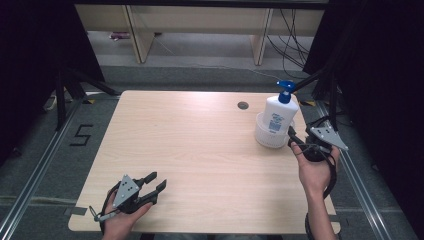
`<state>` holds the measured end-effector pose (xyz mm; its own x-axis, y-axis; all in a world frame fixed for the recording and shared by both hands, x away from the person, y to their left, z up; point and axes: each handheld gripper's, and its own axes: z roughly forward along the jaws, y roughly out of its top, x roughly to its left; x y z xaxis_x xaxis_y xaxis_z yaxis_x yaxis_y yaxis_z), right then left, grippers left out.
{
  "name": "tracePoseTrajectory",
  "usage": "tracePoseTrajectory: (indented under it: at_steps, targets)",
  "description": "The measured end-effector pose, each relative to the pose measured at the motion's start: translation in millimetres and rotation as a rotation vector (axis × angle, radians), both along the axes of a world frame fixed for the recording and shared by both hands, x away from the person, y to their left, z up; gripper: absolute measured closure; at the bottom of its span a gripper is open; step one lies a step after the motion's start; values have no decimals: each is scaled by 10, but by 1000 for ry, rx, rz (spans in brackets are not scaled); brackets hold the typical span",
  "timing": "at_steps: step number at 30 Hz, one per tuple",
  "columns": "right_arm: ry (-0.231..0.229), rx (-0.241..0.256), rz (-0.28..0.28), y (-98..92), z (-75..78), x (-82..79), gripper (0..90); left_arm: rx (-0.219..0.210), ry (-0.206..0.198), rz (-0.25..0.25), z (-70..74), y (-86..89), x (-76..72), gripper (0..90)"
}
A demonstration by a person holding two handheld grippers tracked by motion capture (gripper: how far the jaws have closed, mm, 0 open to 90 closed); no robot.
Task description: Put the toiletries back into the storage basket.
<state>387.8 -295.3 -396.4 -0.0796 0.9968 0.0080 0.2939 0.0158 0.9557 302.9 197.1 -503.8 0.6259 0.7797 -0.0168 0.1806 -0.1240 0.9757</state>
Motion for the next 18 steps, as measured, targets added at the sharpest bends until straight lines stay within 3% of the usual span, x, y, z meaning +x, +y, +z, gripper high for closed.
tracePoseTrajectory:
  at_steps: [2,5,7,8,10,12,13,14,15,17,18]
  targets:
    - [-5,14,-3,-7,-45,-39,397,5,23,17,7,7,-21,522]
    - [10,-5,3,-55,-117,-110,397,3,23,21,4,12,-18,522]
    - [25,10,0,-65,-161,-148,397,5,23,20,2,12,-16,522]
    - [30,0,-12,-76,-184,-168,397,-1,2,4,-5,10,6,522]
    - [41,3,-15,-93,-238,-208,396,0,4,5,-7,9,6,522]
    - [53,16,-1,-108,-322,-243,397,7,24,21,-4,13,-13,522]
    - [61,26,-23,-96,-353,-268,397,7,23,21,-8,15,-10,522]
    - [64,-3,-17,-118,-414,-286,397,7,25,22,-10,16,-10,522]
    - [71,14,-16,-107,-453,-299,397,4,27,24,-13,16,-9,522]
    - [80,-2,-10,-111,-572,-341,398,7,25,24,-16,20,-6,522]
    - [91,20,0,-98,-612,-353,398,8,26,24,-18,22,-4,521]
